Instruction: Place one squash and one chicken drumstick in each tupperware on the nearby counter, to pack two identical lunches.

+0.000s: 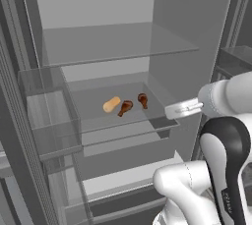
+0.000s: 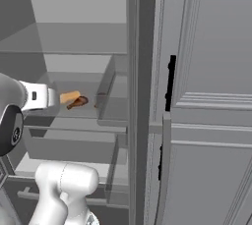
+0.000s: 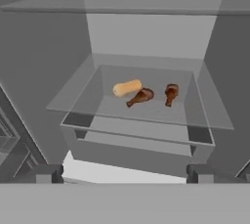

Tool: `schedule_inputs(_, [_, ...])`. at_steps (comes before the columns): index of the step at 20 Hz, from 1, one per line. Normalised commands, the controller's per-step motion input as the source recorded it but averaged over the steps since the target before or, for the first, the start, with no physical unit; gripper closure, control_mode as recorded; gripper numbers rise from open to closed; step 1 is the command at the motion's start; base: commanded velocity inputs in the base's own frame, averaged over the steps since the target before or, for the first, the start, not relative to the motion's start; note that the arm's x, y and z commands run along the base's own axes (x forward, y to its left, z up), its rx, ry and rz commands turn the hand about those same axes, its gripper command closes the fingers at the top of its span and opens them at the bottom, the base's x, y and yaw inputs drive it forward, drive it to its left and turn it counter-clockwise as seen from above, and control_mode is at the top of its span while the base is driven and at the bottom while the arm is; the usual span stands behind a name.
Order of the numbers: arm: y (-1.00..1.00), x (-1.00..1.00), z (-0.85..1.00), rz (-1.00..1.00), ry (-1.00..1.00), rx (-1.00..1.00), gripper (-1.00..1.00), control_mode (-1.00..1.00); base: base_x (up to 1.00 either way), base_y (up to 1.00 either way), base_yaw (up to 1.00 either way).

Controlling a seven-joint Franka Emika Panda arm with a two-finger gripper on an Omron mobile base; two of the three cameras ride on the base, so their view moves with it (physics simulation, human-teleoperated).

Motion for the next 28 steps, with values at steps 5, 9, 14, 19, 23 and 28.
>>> schedule_inputs(5, [-0.41,0.26,-0.41,-0.14,0.02,0.03,-1.00,-1.00,0.00,0.00,0.00])
schedule_inputs(9, [-0.41,0.90,-0.48,-0.21,0.12,0.09,-1.00,-1.00,0.00,0.00,0.00])
schedule_inputs(14, [-0.06,0.98,-0.21,-0.06,0.17,0.11,-1.00,-1.00,0.00,0.00,0.00])
schedule_inputs(19, [0.02,0.85,-0.26,0.01,0.05,-0.07,-1.00,-1.00,0.00,0.00,0.00])
schedule_inputs(23, [0.02,0.64,-0.39,0.04,0.00,-0.08,-1.00,-1.00,0.00,0.00,0.00])
schedule_inputs(28, [0.00,0.72,-0.48,0.06,0.00,0.00,-1.00,-1.00,0.00,0.00,0.00])
